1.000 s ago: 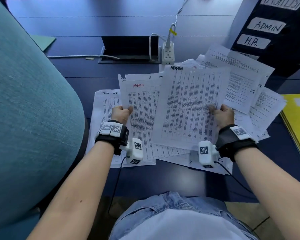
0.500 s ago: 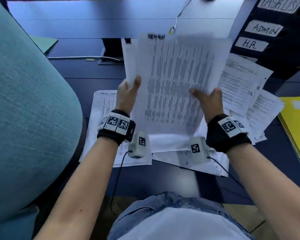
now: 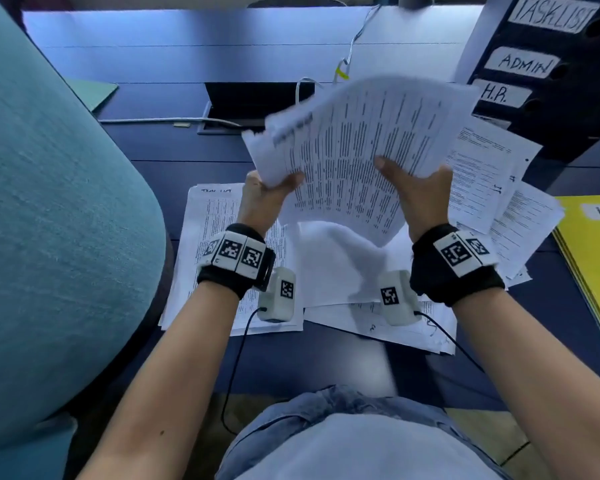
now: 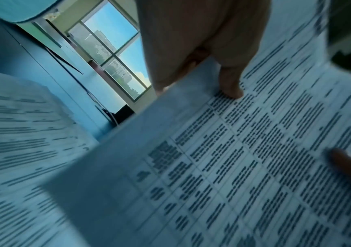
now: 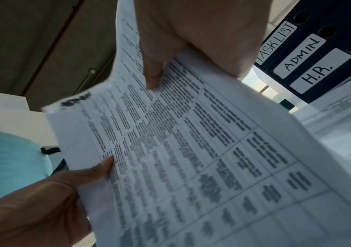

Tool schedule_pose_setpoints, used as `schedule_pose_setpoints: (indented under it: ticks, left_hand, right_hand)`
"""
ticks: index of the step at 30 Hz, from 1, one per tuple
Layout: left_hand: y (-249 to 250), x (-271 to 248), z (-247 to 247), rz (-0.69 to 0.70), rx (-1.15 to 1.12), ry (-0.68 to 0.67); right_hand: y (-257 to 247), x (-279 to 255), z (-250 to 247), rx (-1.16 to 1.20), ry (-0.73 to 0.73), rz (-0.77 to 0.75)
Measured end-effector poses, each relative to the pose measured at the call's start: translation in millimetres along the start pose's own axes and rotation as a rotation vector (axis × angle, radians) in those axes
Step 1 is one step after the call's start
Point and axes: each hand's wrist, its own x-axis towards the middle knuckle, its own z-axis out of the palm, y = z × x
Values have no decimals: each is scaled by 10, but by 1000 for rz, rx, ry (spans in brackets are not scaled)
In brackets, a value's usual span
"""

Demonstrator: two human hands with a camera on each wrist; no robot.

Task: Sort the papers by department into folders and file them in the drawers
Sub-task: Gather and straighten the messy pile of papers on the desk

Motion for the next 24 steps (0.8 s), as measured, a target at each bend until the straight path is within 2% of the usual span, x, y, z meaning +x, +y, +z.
schedule_pose_setpoints:
  ticks: [3,6,8,11,14,16,19,24]
  left_hand:
    - [156,90,-74,59,-44,105]
    - [223,254,-284,62,-12,305]
    - [143,350,-482,16,107,401]
    - [-52,377,-732,-141,404,476]
    - [-222,236,-858,-276,674,548]
    - [-327,140,-887,-311,728,550]
    - [-548,81,-916,-323,792,490]
    - [-875,-45,-937,-460,929,429]
  right_hand:
    - [-81,70,92,17,-11,-35]
    - [85,148,238,-120,-83,-10]
    - [284,142,342,-228,-232,92]
    - [533,15,482,-433,-463,266]
    - [708,-174,651,-562,-599,407]
    - [793,-273,744,-609,-647,494]
    - [918,-378,842,-638,-642,573]
    - [972,-484,914,-692,-647,586]
